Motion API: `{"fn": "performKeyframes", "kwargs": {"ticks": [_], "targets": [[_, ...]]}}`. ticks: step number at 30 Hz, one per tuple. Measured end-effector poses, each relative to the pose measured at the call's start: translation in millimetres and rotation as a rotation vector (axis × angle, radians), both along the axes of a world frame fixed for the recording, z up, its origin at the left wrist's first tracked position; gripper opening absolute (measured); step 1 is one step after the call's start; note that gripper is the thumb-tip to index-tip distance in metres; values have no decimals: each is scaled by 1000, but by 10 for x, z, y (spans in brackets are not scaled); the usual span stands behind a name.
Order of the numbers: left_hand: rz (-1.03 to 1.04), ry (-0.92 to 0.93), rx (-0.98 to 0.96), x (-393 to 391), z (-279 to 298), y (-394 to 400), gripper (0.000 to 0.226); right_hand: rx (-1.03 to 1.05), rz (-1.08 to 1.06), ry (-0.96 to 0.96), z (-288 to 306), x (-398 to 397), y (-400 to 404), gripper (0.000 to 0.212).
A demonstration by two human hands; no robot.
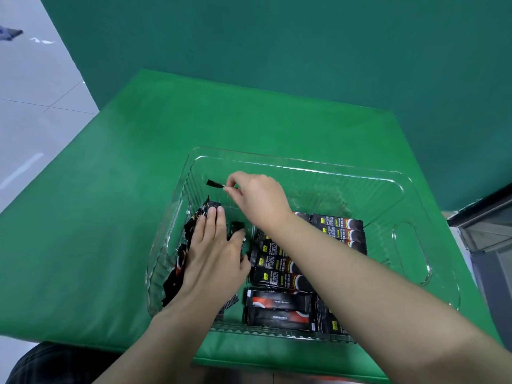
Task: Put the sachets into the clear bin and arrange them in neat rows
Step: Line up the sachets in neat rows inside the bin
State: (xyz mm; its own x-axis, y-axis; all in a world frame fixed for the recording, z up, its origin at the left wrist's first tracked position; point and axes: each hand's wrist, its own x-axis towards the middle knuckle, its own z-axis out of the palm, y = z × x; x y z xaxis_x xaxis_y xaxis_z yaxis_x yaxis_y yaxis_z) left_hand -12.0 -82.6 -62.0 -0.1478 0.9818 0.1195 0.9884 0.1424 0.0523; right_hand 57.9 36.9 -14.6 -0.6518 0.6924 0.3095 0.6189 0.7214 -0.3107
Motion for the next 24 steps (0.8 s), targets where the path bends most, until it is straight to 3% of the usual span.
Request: {"fn": "performKeyframes", "kwargs": {"ticks": [5, 10, 12, 15, 19, 24], "targets": [[-7, -8, -24, 9, 49, -12, 43, -139, -31, 338, 58, 150, -131, 10], [-35, -20, -50, 23, 100, -21, 47, -311, -119, 308, 141, 393, -250, 12], [-21, -13, -70, 22, 129, -19, 45, -405, -165, 393, 128, 502, -274, 21], [-45, -18, -75, 33, 173, -29, 47, -481, -226, 423, 118, 691, -308, 50], [-35, -36, -104, 32, 181, -16, 50, -643, -292, 494, 79, 965, -408, 18], [-32, -23, -150, 24, 175, -7, 52, -788, -288, 363, 63, 1312, -644, 11]]}}
